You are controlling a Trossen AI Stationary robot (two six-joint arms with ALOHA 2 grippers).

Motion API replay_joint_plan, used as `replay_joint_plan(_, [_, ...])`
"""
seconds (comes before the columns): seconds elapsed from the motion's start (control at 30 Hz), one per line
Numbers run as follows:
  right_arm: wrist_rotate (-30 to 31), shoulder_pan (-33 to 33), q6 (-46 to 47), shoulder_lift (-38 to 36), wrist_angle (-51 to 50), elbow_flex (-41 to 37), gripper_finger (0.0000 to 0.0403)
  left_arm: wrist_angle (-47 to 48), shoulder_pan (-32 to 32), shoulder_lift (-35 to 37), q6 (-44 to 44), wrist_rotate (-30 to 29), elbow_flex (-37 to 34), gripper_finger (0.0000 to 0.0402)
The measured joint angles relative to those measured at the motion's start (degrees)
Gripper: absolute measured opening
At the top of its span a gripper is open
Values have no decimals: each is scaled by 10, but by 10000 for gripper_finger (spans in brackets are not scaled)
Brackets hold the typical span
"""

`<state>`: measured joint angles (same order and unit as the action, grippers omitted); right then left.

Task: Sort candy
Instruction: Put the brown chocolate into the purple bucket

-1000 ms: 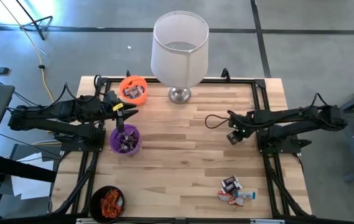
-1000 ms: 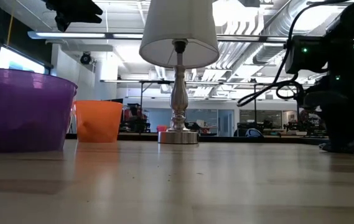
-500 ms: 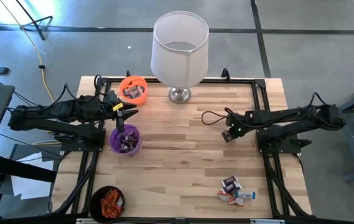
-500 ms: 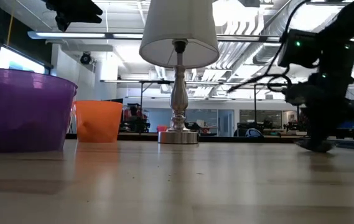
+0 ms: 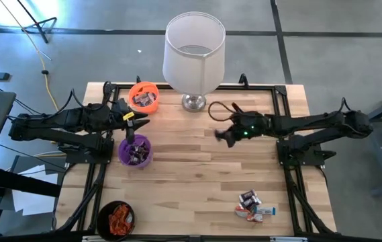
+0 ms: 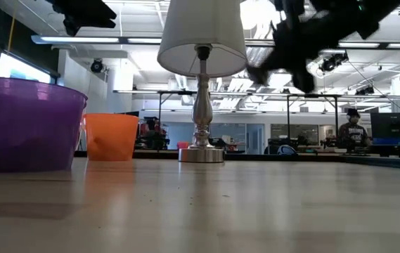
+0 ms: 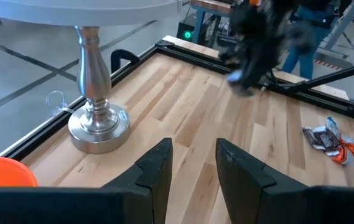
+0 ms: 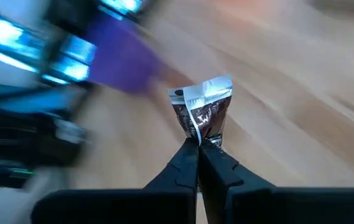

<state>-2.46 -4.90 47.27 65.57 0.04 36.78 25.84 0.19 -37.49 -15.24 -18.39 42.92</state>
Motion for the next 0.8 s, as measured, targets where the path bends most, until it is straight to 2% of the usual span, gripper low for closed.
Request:
replay_joint_plan(0.13, [5,30,-39,45,89,54,0,0,0,-13,5,0,0,110])
replay_joint_plan(0.47, [-6,65,-215,292,83,317,0,-5,0,-37,5,1,0,110])
replay_joint_plan(0.63, [-42,55,-279,411,84,462,0,-6,0,-34,5,17,0,110])
replay_joint_plan(0.8, [-109,43,-281,527,83,594,0,-5,0,-33,5,18,0,110])
